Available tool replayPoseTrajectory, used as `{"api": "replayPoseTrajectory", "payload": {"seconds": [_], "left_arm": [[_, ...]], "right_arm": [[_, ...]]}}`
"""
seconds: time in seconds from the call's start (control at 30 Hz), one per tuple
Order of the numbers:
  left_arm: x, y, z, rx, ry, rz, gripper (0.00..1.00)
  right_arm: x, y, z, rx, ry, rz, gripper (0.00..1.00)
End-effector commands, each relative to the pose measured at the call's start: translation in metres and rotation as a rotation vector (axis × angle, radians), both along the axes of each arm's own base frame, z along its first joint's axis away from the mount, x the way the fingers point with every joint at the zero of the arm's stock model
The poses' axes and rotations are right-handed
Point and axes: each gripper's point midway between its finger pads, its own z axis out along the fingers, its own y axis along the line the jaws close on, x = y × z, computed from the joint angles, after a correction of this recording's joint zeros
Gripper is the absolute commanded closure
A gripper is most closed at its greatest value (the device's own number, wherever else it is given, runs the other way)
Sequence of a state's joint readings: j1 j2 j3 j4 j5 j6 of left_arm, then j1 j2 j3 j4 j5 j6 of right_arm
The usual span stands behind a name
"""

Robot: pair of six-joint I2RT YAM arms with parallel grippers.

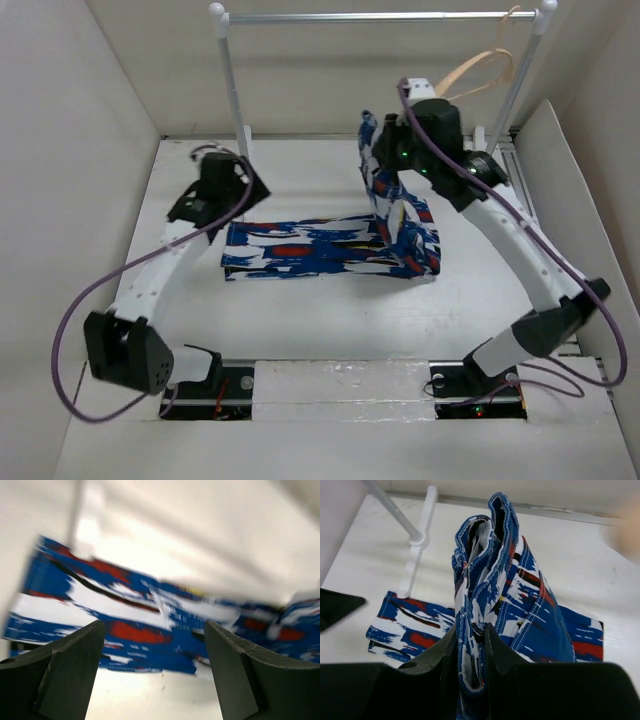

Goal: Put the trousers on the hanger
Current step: Fold the trousers at the center of the board.

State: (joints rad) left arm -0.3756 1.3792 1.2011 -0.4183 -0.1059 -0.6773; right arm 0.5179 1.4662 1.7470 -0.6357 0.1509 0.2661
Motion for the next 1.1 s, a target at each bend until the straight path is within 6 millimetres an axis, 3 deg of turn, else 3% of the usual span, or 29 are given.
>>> {"api": "replayPoseTrajectory", "payload": {"seconds": [0.0, 0.03, 0.07, 0.1, 0.17, 0.23, 0.27, 0.3, 0.33, 0.37, 0.43, 0.47, 0.53, 0.57, 0.6, 0.67, 0.7, 0.73, 0.77, 0.8, 0.83, 0.87, 0.9, 0.93, 0.97, 1.0, 1.03, 1.07], "left_arm": [[-0.002, 0.061, 0.015, -0.051, -0.058, 0.14, 0.23], [-0.002, 0.074, 0.031, -0.072, -0.115, 0.174, 0.23], [-0.003, 0.085, 0.033, -0.076, -0.124, 0.205, 0.23], [-0.002, 0.105, 0.039, -0.069, -0.145, 0.246, 0.23], [-0.004, 0.123, 0.038, -0.057, -0.133, 0.286, 0.23], [-0.009, 0.142, 0.035, -0.046, -0.121, 0.342, 0.22], [-0.011, 0.144, 0.034, -0.04, -0.12, 0.352, 0.21], [-0.012, 0.15, 0.036, -0.019, -0.131, 0.379, 0.21], [-0.016, 0.154, 0.039, -0.008, -0.135, 0.397, 0.21], [-0.016, 0.159, 0.046, 0.002, -0.149, 0.425, 0.21], [-0.019, 0.172, 0.052, 0.046, -0.157, 0.486, 0.21], [-0.018, 0.177, 0.061, 0.061, -0.175, 0.51, 0.21], [-0.013, 0.175, 0.062, 0.06, -0.171, 0.497, 0.2], [-0.01, 0.172, 0.063, 0.049, -0.171, 0.48, 0.2], [-0.008, 0.17, 0.058, 0.046, -0.158, 0.472, 0.2], [-0.005, 0.164, 0.05, 0.024, -0.15, 0.445, 0.2], [-0.004, 0.16, 0.045, 0.019, -0.14, 0.419, 0.2], [0.0, 0.155, 0.043, 0.004, -0.153, 0.388, 0.2], [-0.002, 0.137, 0.023, -0.03, -0.116, 0.312, 0.21], [-0.001, 0.123, 0.011, -0.041, -0.094, 0.265, 0.21], [-0.001, 0.1, 0.001, -0.053, -0.075, 0.205, 0.22], [-0.007, 0.08, -0.019, -0.076, -0.023, 0.144, 0.22], [-0.007, 0.065, -0.037, -0.079, 0.021, 0.1, 0.22], [-0.01, 0.043, -0.048, -0.084, 0.047, 0.041, 0.23], [-0.01, 0.026, -0.077, -0.079, 0.117, -0.002, 0.23], [-0.01, 0.026, -0.077, -0.078, 0.118, -0.002, 0.23], [-0.011, 0.025, -0.087, -0.085, 0.151, 0.003, 0.23], [-0.011, 0.028, -0.103, -0.08, 0.198, 0.02, 0.24]], "right_arm": [[0.005, 0.054, 0.051, 0.092, -0.133, 0.041, 1.0], [0.013, 0.078, 0.032, 0.069, -0.095, 0.074, 1.0], [0.013, 0.095, 0.029, 0.067, -0.087, 0.106, 1.0], [0.0, 0.143, 0.019, 0.054, -0.069, 0.196, 1.0], [0.003, 0.169, 0.005, 0.039, -0.049, 0.23, 1.0], [-0.02, 0.222, -0.008, 0.05, -0.038, 0.344, 0.86], [-0.021, 0.248, -0.042, 0.022, 0.006, 0.382, 0.78], [-0.037, 0.272, -0.055, 0.04, 0.039, 0.469, 0.61], [-0.057, 0.3, -0.062, 0.071, 0.06, 0.547, 0.59], [-0.063, 0.32, -0.091, 0.055, 0.108, 0.589, 0.59], [-0.092, 0.347, -0.106, 0.072, 0.16, 0.706, 0.61], [-0.106, 0.359, -0.099, 0.083, 0.151, 0.745, 0.59], [-0.112, 0.363, -0.112, 0.059, 0.179, 0.757, 0.25], [-0.11, 0.361, -0.117, 0.053, 0.186, 0.767, 0.07], [-0.112, 0.356, -0.113, 0.06, 0.196, 0.789, 0.0], [-0.106, 0.34, -0.11, 0.05, 0.19, 0.786, 0.0], [-0.095, 0.321, -0.134, 0.017, 0.233, 0.755, 0.0], [-0.093, 0.304, -0.102, 0.056, 0.166, 0.745, 0.0], [-0.088, 0.29, -0.098, 0.062, 0.152, 0.723, 0.0], [-0.074, 0.261, -0.129, 0.021, 0.199, 0.657, 0.08], [-0.072, 0.238, -0.103, 0.044, 0.148, 0.625, 0.17], [-0.066, 0.219, -0.109, 0.029, 0.153, 0.586, 0.29], [-0.047, 0.188, -0.116, 0.014, 0.154, 0.506, 0.68], [-0.05, 0.16, -0.137, -0.017, 0.193, 0.467, 0.84], [-0.034, 0.107, -0.164, -0.058, 0.257, 0.355, 1.0], [-0.04, 0.101, -0.184, -0.085, 0.295, 0.355, 1.0], [-0.04, 0.081, -0.186, -0.091, 0.305, 0.318, 1.0], [-0.04, 0.064, -0.197, -0.108, 0.327, 0.279, 0.9]]}}
